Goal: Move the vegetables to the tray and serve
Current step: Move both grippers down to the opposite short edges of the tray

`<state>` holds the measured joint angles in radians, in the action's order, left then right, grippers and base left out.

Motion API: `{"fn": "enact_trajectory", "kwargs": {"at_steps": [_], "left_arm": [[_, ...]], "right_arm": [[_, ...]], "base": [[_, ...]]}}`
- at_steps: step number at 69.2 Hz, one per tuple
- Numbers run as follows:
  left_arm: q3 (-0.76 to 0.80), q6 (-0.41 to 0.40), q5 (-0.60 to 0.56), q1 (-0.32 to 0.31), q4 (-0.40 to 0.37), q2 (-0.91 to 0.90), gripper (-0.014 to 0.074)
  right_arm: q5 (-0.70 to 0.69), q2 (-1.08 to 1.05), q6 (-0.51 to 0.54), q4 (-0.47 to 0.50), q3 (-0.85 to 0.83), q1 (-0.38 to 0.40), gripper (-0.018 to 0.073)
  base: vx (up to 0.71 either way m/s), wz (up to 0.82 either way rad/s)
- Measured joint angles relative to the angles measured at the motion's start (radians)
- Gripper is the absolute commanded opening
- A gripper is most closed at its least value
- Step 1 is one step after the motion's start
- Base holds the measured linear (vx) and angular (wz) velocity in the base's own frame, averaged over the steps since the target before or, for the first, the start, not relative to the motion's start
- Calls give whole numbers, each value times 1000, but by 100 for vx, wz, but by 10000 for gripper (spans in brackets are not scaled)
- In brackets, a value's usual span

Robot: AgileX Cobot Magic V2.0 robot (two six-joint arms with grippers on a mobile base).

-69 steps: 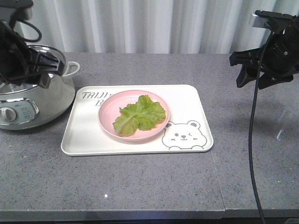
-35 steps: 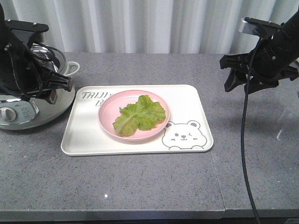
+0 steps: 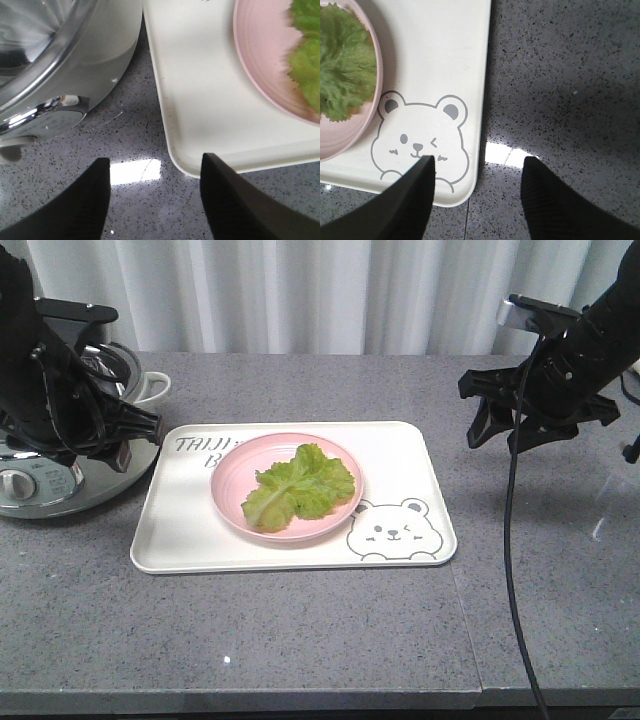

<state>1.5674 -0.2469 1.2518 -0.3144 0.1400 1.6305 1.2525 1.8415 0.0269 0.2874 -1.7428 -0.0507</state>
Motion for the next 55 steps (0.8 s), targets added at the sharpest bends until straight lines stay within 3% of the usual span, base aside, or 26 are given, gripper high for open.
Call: {"fn": "enact_trajectory", "kwargs": {"at_steps": [55], "left_arm": [[-96,-1,-71,0,-14,35,396]], "right_arm": [[-7,68,3,23,0,0,379]], "base": [[0,0]]}}
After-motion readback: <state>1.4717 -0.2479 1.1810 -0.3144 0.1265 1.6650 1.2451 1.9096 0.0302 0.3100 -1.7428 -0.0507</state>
